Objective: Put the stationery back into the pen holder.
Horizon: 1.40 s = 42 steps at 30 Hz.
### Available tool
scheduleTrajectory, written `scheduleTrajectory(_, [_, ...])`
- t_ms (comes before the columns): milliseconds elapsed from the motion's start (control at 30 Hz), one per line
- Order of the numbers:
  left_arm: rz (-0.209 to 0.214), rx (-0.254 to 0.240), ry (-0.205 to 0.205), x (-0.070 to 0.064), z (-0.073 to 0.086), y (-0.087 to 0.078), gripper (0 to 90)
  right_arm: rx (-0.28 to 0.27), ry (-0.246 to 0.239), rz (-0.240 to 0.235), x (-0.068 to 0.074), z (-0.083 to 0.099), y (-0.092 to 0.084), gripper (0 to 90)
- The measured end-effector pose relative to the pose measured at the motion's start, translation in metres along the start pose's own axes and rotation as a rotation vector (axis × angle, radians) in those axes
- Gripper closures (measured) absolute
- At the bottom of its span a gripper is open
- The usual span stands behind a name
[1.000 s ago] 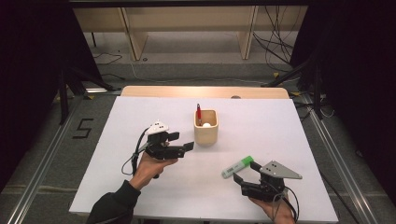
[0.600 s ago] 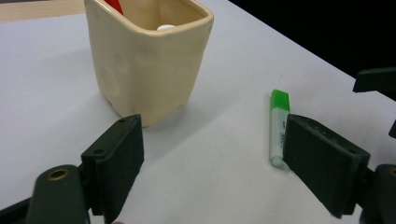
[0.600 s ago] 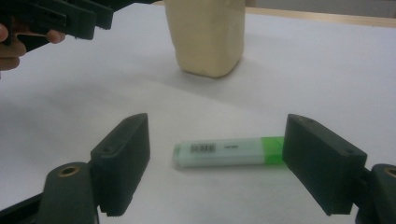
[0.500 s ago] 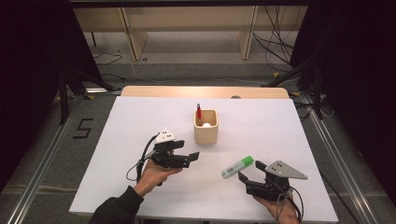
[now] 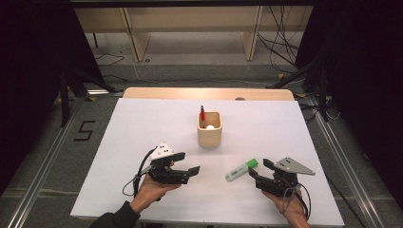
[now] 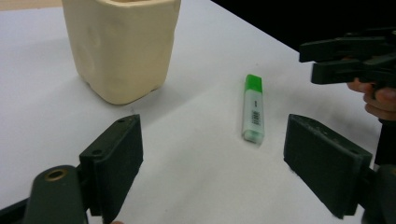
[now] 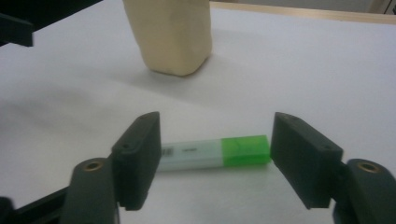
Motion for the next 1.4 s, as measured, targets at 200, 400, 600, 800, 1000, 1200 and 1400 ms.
scheduleTrajectory(200, [-0.009,-0.039,0.009,0.004,0.002,-0.012,19.3,0.036,0.003,0.031,-0.017,-0.005,0.017,53.2])
scheduleTrajectory(400, [-0.032,-0.053,0.011,0.014,0.004,-0.020,19.1,0.079,0.016,0.046,-0.030,-0.004,0.037,66.5])
scheduleTrajectory(600, [-0.053,-0.054,0.009,0.021,0.010,-0.027,19.1,0.126,0.045,0.047,-0.038,-0.002,0.056,78.5])
scheduleTrajectory(800, [-0.067,-0.052,0.029,0.022,0.013,-0.030,19.1,0.185,0.072,0.063,-0.047,0.004,0.067,87.1])
scheduleTrajectory(1000, [-0.069,-0.051,0.021,0.025,0.015,-0.031,19.1,0.209,0.087,0.060,-0.049,0.005,0.068,90.0])
scheduleTrajectory(1200, [-0.072,-0.065,0.020,0.027,0.015,-0.035,19.1,0.255,0.103,0.057,-0.049,0.009,0.057,90.0])
scheduleTrajectory(1400, [-0.076,-0.066,0.018,0.030,0.016,-0.038,19.1,0.283,0.090,0.023,-0.041,0.017,0.046,90.0])
Point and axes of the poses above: each handheld gripper's, and its own axes: y roughly forward along the jaws, z roughly out of its underside, x roughly to its left, the point moved 7 cm from there along y, roughly forward along the jaws, and after that the axes turned 4 degrees about -z, right-handed, at the moved point
